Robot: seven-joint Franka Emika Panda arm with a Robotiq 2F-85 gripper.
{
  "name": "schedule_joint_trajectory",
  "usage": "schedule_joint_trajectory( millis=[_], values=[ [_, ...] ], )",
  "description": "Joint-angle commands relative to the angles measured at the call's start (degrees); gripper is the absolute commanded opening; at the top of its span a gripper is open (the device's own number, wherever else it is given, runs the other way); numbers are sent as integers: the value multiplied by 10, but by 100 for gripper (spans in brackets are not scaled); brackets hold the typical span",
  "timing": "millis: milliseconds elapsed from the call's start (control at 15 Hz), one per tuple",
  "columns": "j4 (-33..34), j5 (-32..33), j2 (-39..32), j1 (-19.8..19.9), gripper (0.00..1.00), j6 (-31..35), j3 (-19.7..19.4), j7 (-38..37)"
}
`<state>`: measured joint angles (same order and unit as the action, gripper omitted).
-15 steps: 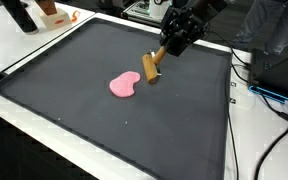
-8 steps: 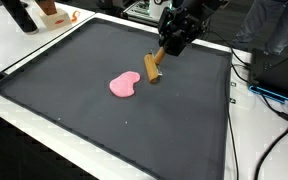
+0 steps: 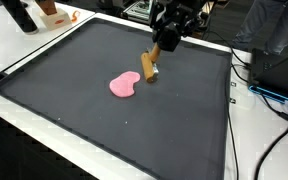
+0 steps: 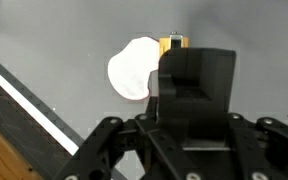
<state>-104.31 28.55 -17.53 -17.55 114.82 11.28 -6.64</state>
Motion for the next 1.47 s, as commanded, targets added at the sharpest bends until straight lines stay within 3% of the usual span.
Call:
schedule_joint_trajectory(
  millis=[0,333,600,1133,1200,1400],
  values=[
    [12,-41,21,18,24,-3,-4,46],
    [57,-116,28,54,24,-25,-8,124],
    [115,-164,17,79,24,-82,-19,169],
    [220,-200,-14,111,24,-188,-40,208],
    [190,-183,1,104,49,-165,-40,195],
    [207,-186,-9,107,49,-172,-42,198]
  ],
)
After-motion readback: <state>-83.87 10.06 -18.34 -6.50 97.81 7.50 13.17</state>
